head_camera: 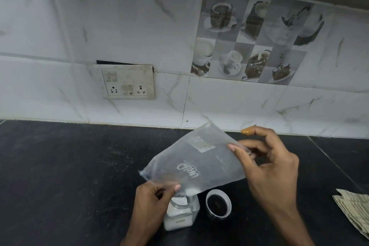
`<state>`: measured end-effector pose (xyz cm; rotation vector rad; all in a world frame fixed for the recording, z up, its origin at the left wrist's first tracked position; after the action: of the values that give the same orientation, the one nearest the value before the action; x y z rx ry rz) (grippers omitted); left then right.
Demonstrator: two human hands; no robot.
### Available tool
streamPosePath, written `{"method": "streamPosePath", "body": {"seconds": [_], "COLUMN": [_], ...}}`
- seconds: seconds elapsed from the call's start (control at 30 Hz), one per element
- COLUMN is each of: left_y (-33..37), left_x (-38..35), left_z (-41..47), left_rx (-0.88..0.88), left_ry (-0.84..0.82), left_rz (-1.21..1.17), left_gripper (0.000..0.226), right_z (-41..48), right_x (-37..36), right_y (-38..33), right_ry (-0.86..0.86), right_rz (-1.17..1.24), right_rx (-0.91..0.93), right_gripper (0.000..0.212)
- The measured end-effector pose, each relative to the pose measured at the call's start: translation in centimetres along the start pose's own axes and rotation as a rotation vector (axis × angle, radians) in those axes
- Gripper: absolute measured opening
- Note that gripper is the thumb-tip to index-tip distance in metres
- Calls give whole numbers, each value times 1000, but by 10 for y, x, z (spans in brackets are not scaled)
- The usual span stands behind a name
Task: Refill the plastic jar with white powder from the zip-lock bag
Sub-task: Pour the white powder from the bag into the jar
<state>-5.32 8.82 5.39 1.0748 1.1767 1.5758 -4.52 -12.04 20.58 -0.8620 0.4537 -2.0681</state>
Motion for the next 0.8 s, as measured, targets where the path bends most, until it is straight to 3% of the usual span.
{"method": "streamPosePath", "body": {"seconds": [0.43,0.7,0.8], "left_y": [-16,-15,-13], "left_x": [6,9,8], "left_z": [-9,-9,-8], "left_rx": [64,29,26], "left_ry": [58,86,72], "left_rz": [-74,-56,-22], "left_gripper": [9,27,15], "right_z": [1,1,-2], "right_x": [-28,-27,-27], "right_y": [-12,-4,-4], "right_ry": [-104,-69,-99], "right_rz": [-54,-29,-46], "right_rx": [126,94,113], "right_gripper": [33,33,36]}}
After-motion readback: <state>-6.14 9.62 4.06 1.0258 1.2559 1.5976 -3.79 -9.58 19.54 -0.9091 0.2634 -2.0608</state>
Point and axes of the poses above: each hand's wrist, its own z-axis towards the middle knuckle, its own x-axis out of the back of the hand, y = z × x, the point moved 3 cm from there along z, towards the middle knuckle, and after that the axes turned 6 degrees about -z, right-handed, at the moved point
